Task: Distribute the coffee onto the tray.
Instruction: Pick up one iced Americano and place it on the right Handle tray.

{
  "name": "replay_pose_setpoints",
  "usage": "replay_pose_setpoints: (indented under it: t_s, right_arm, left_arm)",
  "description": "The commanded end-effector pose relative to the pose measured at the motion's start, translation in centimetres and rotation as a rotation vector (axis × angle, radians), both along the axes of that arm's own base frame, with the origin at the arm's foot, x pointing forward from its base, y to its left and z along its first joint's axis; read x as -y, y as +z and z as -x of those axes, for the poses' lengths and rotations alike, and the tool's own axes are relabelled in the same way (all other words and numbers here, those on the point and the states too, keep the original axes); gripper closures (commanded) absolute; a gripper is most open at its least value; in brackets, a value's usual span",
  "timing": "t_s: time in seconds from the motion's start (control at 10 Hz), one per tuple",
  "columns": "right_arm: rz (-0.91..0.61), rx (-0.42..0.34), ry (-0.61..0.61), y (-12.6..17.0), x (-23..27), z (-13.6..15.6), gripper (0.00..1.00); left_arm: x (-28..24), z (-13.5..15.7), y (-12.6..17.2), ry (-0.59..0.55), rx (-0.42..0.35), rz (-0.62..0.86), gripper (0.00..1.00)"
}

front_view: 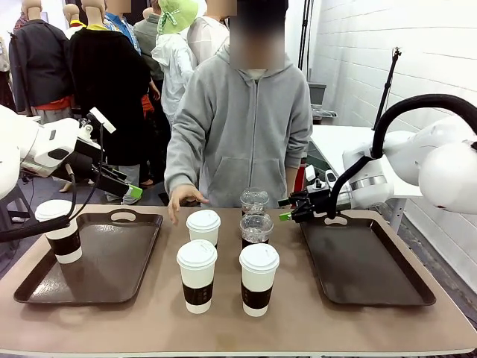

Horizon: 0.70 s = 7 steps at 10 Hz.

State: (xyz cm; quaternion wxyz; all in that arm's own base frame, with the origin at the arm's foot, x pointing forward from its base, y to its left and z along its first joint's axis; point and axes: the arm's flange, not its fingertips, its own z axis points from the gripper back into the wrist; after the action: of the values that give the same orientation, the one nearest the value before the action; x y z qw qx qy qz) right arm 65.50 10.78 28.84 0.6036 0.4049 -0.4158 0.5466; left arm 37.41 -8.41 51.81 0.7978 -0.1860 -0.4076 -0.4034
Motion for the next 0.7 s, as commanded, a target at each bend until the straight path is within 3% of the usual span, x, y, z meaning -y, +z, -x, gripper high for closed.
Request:
replay_pose_setpoints:
  t_s: [0.0,0.6]
  right_arm:
    - [-0.038,0.018,0.003,-0.7,-1.0,-1.2,0.0]
    - [-0.094,-0.033,0.074,-1.8,-2.6,-2.1,0.0]
  left_arm:
    - [-0.1,0.0,-0.2,-0.002,-0.005,0.008,0.0]
    - [-0.1,0.0,-0.2,-0.002,-0.005,0.008,0.0]
